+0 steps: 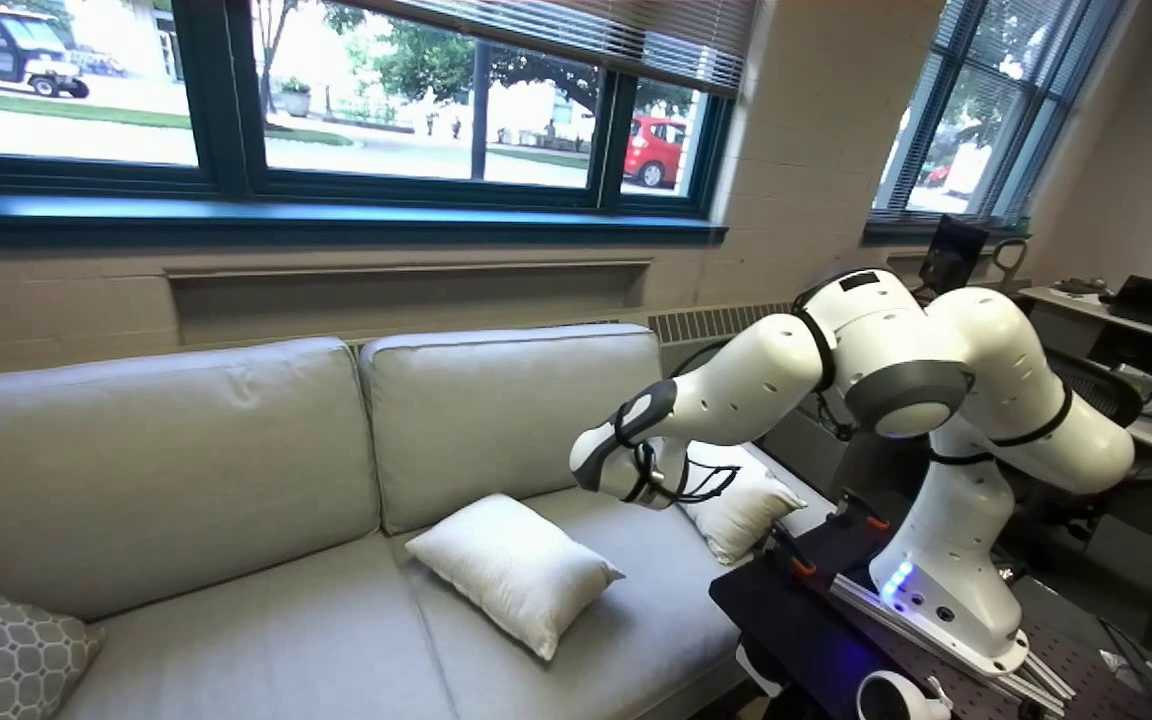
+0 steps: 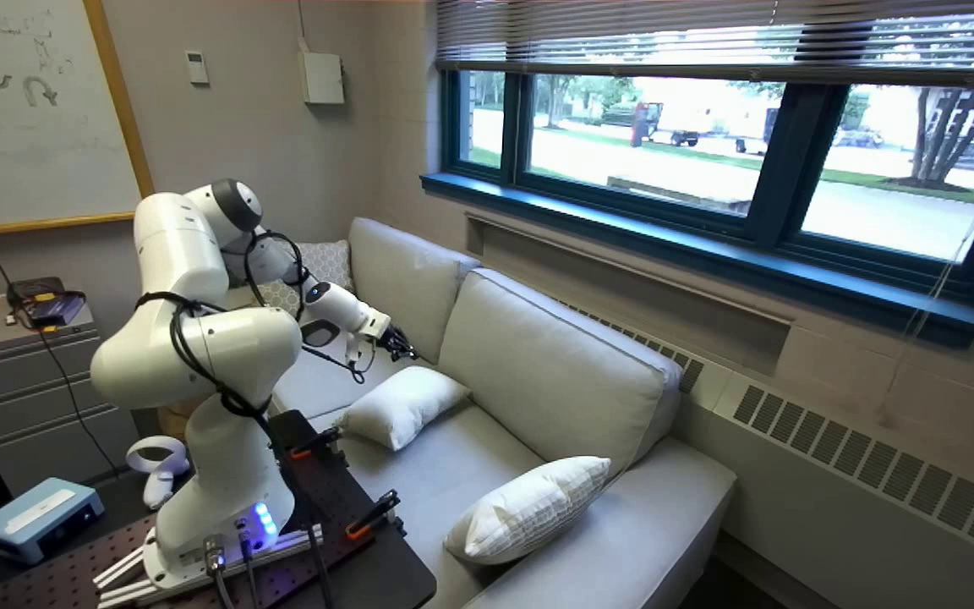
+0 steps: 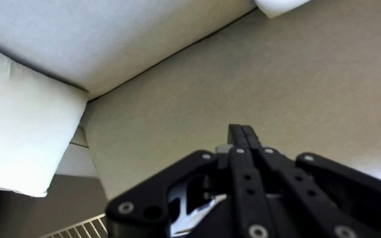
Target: Put the pillows upright against the armrest of the couch
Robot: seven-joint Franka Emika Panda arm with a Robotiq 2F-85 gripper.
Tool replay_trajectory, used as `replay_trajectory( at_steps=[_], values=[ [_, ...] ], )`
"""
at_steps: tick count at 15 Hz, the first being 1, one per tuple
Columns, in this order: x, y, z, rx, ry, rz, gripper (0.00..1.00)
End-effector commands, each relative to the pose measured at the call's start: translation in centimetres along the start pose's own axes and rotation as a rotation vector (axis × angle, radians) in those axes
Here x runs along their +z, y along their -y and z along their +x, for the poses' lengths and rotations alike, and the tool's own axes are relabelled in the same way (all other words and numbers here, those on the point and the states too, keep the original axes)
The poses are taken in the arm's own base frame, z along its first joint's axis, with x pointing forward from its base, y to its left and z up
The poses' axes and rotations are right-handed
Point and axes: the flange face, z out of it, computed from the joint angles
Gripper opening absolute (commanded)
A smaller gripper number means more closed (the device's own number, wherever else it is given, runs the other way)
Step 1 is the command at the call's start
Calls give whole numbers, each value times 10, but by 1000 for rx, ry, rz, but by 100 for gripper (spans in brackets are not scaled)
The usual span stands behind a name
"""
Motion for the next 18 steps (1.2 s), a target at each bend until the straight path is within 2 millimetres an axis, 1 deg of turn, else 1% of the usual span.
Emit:
replay_trajectory(
  at_steps=[1,3,4,5,6,8,9,11,12,13,14,15,16,18],
  values=[
    [-30,21,-13,-106,126,73,28],
    [-35,48,-19,-162,198,136,42],
    [-36,63,-21,-179,232,174,50],
    [-34,71,-22,-200,271,205,57],
    [-27,77,-22,-218,316,236,64],
    [-10,82,-19,-242,411,305,79],
    [1,79,-18,-251,463,340,86],
    [28,65,-19,-255,585,401,100],
    [41,62,-22,-260,646,426,100],
    [52,66,-24,-255,705,453,100],
    [67,66,-32,-270,761,459,100],
    [77,69,-41,-286,810,473,100],
    [86,74,-53,-314,864,481,100],
    [93,90,-74,-396,955,486,100]
  ],
)
